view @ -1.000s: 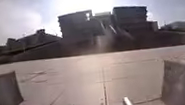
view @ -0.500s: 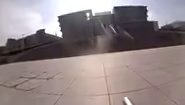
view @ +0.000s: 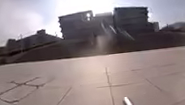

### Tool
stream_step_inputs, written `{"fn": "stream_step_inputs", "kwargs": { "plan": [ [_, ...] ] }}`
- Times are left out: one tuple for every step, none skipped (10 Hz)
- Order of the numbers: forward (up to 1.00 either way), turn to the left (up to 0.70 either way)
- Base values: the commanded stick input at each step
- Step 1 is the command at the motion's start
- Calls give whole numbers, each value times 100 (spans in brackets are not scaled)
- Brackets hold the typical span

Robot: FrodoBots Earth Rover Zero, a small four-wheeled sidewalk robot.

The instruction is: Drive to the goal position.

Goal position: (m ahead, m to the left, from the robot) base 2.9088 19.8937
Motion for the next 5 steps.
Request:
{"fn": "stream_step_inputs", "kwargs": {
  "plan": [
    [100,0],
    [100,0],
    [100,0],
    [100,0],
    [100,0]
  ]
}}
